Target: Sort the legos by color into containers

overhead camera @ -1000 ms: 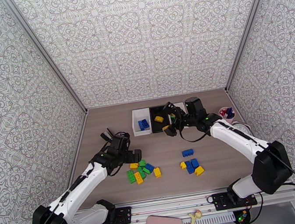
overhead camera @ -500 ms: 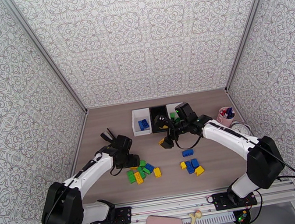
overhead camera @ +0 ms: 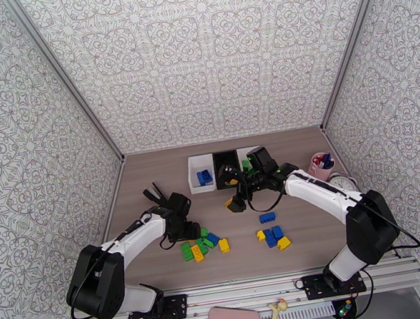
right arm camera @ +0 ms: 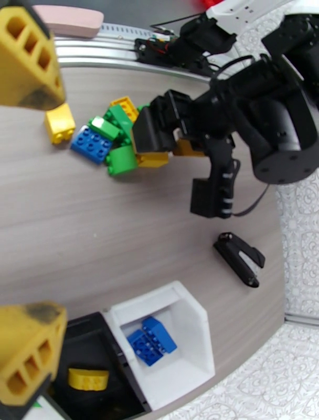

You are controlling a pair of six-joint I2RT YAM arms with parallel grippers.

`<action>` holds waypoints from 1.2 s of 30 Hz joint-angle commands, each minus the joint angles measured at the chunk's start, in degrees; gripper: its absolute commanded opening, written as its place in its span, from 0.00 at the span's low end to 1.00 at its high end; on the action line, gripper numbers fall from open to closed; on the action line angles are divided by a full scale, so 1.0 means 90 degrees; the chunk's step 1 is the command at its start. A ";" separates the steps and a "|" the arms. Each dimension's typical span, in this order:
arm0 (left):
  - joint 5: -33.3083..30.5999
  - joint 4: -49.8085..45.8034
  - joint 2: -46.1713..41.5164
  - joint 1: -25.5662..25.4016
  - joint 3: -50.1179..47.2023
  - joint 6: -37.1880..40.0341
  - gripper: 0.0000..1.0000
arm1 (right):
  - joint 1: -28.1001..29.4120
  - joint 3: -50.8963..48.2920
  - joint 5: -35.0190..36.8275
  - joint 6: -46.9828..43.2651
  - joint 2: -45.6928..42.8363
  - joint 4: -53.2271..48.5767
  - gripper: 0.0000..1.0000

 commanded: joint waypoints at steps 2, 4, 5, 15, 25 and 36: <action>-0.0060 0.0190 0.0166 -0.0028 0.0126 -0.0043 0.70 | 0.0040 0.0204 -0.0145 -0.0013 0.0031 -0.0148 1.00; -0.0078 0.0208 0.0225 -0.0029 0.0126 -0.0039 0.70 | 0.0040 0.0199 -0.0152 -0.0019 0.0031 -0.0149 1.00; -0.0082 0.0218 0.0254 -0.0019 0.0136 -0.0039 0.70 | 0.0042 0.0199 -0.0153 -0.0029 0.0020 -0.0153 1.00; -0.0072 0.0264 0.0456 -0.0029 0.0211 -0.0078 0.54 | 0.0059 0.0188 -0.0157 -0.0069 -0.0018 -0.0176 1.00; -0.0378 0.0237 0.0080 -0.0039 0.0319 -0.0146 0.43 | 0.0065 0.0140 -0.0115 -0.0075 -0.0094 -0.0147 0.99; -0.0722 0.1427 -0.0382 -0.0401 0.1088 -0.0120 0.41 | 0.0021 -0.0196 0.0218 0.0202 -0.0452 0.0557 1.00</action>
